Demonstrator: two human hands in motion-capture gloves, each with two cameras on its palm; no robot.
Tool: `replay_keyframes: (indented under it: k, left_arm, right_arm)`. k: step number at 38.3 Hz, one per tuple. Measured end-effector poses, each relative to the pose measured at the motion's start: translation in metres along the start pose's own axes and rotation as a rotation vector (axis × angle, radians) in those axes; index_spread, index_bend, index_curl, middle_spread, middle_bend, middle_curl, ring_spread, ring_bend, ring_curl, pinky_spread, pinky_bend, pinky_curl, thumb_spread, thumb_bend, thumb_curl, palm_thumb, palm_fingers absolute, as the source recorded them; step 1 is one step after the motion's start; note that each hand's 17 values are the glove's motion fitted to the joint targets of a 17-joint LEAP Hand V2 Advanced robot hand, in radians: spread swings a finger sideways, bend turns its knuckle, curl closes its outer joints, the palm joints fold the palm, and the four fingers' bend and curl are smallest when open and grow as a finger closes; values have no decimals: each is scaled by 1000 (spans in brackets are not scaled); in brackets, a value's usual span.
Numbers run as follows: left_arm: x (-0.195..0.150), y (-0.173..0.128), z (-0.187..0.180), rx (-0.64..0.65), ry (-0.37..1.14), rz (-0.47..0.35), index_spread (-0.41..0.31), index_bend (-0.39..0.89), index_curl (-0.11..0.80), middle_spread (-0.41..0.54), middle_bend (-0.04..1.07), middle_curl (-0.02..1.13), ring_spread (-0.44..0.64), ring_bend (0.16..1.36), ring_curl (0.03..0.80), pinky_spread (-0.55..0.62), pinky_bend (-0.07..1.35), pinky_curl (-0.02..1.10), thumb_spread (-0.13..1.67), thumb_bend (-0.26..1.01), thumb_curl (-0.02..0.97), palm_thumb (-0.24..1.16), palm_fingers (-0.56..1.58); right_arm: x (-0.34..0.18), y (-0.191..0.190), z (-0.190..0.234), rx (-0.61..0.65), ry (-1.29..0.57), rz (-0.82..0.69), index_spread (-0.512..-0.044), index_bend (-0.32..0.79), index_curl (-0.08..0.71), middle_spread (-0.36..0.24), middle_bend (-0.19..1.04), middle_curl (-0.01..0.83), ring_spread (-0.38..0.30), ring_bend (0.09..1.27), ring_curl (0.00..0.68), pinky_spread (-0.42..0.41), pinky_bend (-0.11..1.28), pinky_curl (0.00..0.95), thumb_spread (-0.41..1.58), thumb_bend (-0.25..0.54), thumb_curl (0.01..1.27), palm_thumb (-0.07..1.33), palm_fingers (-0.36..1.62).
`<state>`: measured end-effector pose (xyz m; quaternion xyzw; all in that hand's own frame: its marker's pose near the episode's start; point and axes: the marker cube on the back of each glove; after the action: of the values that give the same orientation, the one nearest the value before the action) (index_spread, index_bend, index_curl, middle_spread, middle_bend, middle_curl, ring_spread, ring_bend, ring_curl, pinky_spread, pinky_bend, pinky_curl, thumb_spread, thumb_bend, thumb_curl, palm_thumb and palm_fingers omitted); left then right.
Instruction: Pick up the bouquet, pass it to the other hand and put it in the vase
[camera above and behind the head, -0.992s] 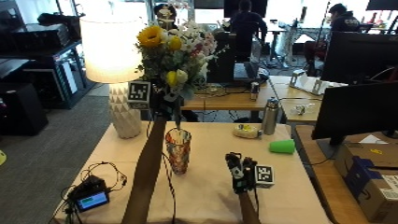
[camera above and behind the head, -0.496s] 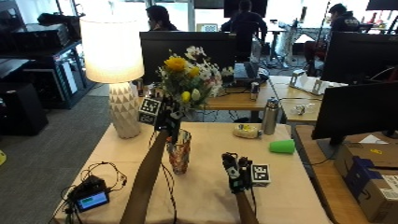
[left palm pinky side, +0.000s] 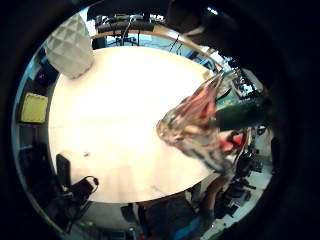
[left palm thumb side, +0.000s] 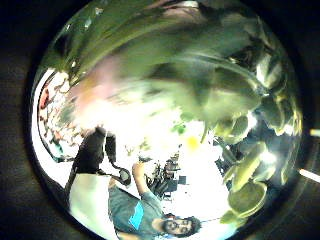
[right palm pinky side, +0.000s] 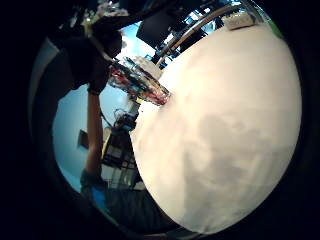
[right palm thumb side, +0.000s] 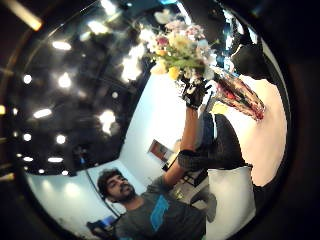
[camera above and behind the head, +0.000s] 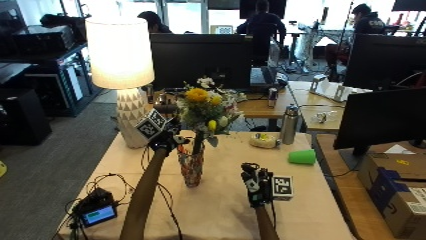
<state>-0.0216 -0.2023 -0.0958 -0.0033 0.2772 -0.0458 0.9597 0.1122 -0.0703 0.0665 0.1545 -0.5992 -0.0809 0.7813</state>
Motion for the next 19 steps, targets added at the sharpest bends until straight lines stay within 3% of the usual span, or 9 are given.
replay_keyframes:
  k: [2, 3, 7, 11, 14, 19]
  left_arm:
    - [-22, -11, -1, -8, -108, -40, -190, 189, 463, -245, 407, 525, -141, 447, 391, 336, 124, 232, 679, -60, 658, 712, 650]
    - [-27, -10, -4, 1, -173, -61, -173, 161, 454, -219, 340, 504, -110, 458, 392, 357, 161, 237, 706, -56, 649, 700, 586]
    - [-39, -1, -19, 81, -367, -87, -135, 145, 437, -151, 239, 481, -28, 478, 389, 415, 200, 248, 785, -50, 618, 655, 529]
    - [-43, 0, -30, 182, -346, -44, -111, 159, 427, -87, 149, 434, 49, 456, 371, 455, 227, 259, 840, -44, 591, 624, 485]
    - [-36, 9, -36, 233, -290, -12, -100, 167, 423, -56, 142, 408, 87, 450, 363, 471, 232, 263, 873, -39, 573, 609, 477]
    - [-27, 16, -41, 317, -233, 58, -89, 165, 416, -15, 142, 379, 138, 449, 352, 491, 245, 272, 913, -42, 543, 574, 455]
  right_arm:
    - [5, -5, -3, -1, 96, -101, -301, 126, 306, -157, 317, 457, -145, 414, 392, 202, 261, 347, 1042, -21, 537, 827, 938]
    - [4, -5, -3, -2, 110, -119, -302, 131, 307, -154, 318, 457, -144, 404, 390, 210, 251, 346, 1045, -19, 537, 829, 930]
    - [-17, 0, 8, -14, -36, -5, -303, 135, 311, -153, 312, 457, -142, 383, 390, 233, 233, 344, 1048, -19, 535, 830, 924]
    - [-25, -1, 17, -28, -106, 11, -305, 139, 315, -148, 305, 455, -133, 363, 386, 244, 209, 341, 1056, -20, 531, 825, 916]
    - [-40, 2, 25, -40, -180, 56, -305, 138, 317, -146, 298, 453, -131, 348, 385, 258, 202, 342, 1059, -20, 530, 824, 917]
    - [-35, 0, 29, -42, -126, 58, -306, 139, 320, -144, 288, 451, -124, 335, 384, 267, 186, 340, 1062, -19, 528, 823, 914]
